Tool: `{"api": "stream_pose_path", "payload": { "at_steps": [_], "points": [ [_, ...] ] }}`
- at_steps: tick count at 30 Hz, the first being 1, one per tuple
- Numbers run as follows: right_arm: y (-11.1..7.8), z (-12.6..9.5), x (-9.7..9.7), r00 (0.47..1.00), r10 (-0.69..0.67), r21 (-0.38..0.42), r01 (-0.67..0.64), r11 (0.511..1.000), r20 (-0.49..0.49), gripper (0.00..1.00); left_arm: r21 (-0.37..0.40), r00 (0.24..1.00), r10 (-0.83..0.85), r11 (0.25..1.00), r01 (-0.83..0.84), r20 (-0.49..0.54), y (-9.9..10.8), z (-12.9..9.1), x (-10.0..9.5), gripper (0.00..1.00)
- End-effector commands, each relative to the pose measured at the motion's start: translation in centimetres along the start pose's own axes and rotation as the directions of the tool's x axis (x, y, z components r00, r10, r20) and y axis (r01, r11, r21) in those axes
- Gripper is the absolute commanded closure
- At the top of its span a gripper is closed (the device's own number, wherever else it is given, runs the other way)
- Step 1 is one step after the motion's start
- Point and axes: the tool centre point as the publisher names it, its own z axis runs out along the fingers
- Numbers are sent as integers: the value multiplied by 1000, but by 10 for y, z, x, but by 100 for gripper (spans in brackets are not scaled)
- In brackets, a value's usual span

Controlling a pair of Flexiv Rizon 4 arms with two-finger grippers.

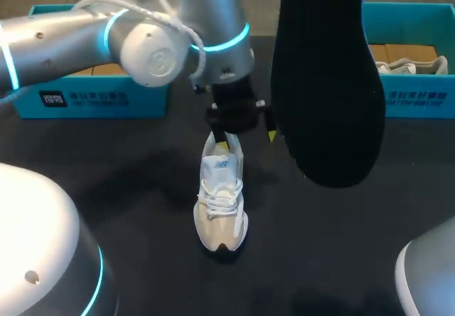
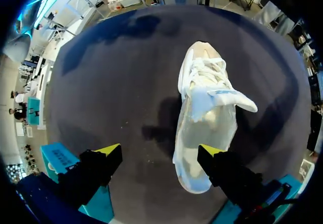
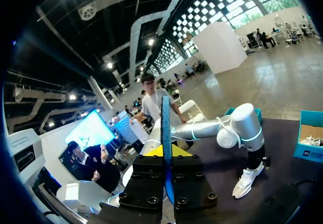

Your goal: Take the shoe out of the shoebox, open the shoe tongue, remove and reinsert the insole, then place the shoe into the shoebox

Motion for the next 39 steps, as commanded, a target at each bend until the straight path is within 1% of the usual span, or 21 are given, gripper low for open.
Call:
{"api": "stream_pose_path", "payload": {
  "at_steps": [1,6,7,9,13,14,15,16,17,19,21,24,26,28,29,31,33,34,35,37,39],
  "points": [
    [1,1,1,1000,2,1,-2,1000,2,100,1,973,-18,1000,18,231,-6,-39,17,0],
    [1,1,1,1000,2,1,-2,1000,2,100,30,904,-28,999,17,427,-15,-73,13,0],
    [1,1,1,1000,2,1,-2,1000,2,100,36,892,-34,999,19,450,-15,-77,13,0],
    [1,1,1,1000,2,1,-2,1000,2,100,44,842,-36,999,15,538,-16,-91,12,0],
    [1,1,1,1000,2,1,-2,1000,2,100,62,752,-43,998,3,658,-17,-112,15,0],
    [1,1,1,1000,2,1,-2,1000,2,100,62,752,-43,998,3,658,-17,-112,15,0],
    [1,1,1,1000,2,1,-2,1000,2,100,81,687,-51,997,-11,725,-17,-122,17,0],
    [1,1,1,1000,2,1,-2,1000,2,100,86,667,-53,996,-16,743,-17,-124,17,0],
    [1,1,1,1000,2,1,-2,1000,2,100,94,622,-52,995,-34,781,-18,-128,19,0],
    [1,1,1,1000,2,1,-2,1000,2,100,115,562,-68,992,-49,825,-19,-134,20,0],
    [1,1,1,1000,2,1,-2,1000,2,100,93,479,-42,992,-84,877,-20,-140,23,0],
    [1,1,1,1000,2,1,-2,1000,2,100,78,388,-30,991,-107,921,-19,-149,23,0],
    [1,1,1,1000,2,1,-2,1000,2,100,54,316,-10,990,-132,949,-21,-157,23,0],
    [1,1,1,1000,2,1,-2,1000,2,100,55,296,-12,989,-138,955,-22,-161,23,0],
    [1,1,1,1000,2,1,-2,1000,2,100,44,255,-4,987,-152,967,-22,-165,23,0],
    [1,1,1,1000,2,1,-2,1000,2,100,47,205,-12,985,-166,979,-22,-172,23,0],
    [1,1,1,1000,2,1,-2,1000,2,100,50,178,-18,983,-177,984,-22,-176,22,0],
    [1,1,1,1000,2,1,-2,1000,2,100,43,152,-14,981,-188,988,-22,-178,22,0],
    [1,1,1,1000,2,1,-2,1000,2,100,43,152,-14,981,-188,988,-22,-178,22,0],
    [1,1,1,1000,2,1,-2,1000,2,100,49,107,-26,974,-220,994,-22,-183,20,0],
    [1,1,1,1000,2,1,-2,1000,2,100,49,107,-26,974,-220,994,-22,-183,20,0]
  ]
}}
